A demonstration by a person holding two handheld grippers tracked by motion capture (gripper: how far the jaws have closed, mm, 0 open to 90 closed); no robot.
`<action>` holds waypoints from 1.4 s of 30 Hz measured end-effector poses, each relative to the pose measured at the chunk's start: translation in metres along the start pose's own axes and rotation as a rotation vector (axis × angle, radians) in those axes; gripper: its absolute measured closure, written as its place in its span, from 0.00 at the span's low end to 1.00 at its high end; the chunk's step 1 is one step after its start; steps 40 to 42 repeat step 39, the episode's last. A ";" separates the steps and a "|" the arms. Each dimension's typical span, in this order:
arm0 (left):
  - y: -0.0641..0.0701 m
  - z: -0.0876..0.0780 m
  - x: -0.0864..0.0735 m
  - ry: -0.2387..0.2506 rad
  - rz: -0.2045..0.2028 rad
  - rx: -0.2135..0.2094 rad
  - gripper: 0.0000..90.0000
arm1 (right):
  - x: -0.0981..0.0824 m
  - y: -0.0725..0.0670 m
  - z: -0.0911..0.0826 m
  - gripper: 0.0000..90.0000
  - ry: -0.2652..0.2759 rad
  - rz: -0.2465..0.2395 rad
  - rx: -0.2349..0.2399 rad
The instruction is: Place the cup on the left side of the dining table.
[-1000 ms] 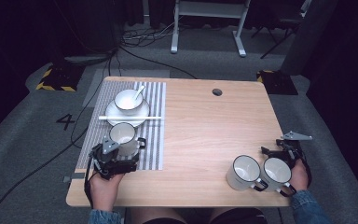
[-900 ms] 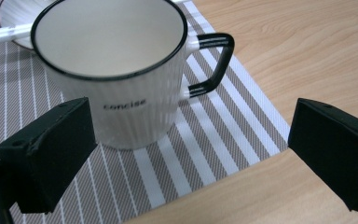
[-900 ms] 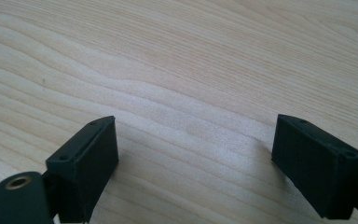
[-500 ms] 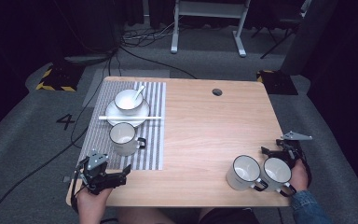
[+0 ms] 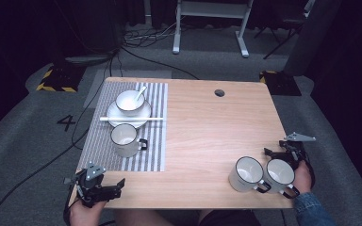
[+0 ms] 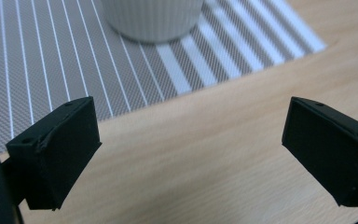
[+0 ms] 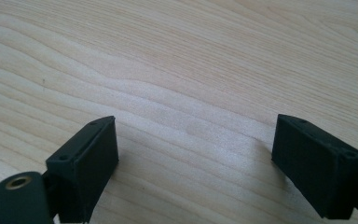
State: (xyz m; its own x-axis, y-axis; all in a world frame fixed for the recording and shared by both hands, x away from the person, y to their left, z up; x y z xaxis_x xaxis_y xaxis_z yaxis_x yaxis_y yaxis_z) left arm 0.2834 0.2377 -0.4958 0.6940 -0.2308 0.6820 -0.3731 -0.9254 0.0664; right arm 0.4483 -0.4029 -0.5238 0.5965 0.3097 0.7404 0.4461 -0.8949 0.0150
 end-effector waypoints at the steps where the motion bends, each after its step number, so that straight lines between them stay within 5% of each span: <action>1: -0.001 0.002 -0.002 -0.013 -0.001 0.002 0.05 | 0.000 0.000 0.000 0.16 0.000 0.000 0.000; 10: -0.008 0.018 -0.016 -0.072 -0.039 0.001 0.05 | 0.000 0.000 0.000 0.16 0.000 0.003 0.000; 15: -0.009 0.022 -0.020 -0.034 0.006 0.038 0.03 | 0.000 0.000 0.000 0.16 0.000 0.003 0.000; 22: -0.012 0.029 -0.035 0.164 0.019 0.043 0.00 | 0.000 0.000 0.000 0.16 0.001 0.000 0.000; 42: -0.010 0.029 -0.036 0.182 0.006 0.059 0.03 | 0.000 0.000 0.000 0.16 0.000 0.003 0.000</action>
Point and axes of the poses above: each handheld gripper's, and its own axes: z roughly forward along the jaws, x roughly out of its top, y roughly to its right, the point moved 3 cm from there along z, roughly forward along the jaws, and after that the axes turned 1 degree about z, right-handed, at the moved point
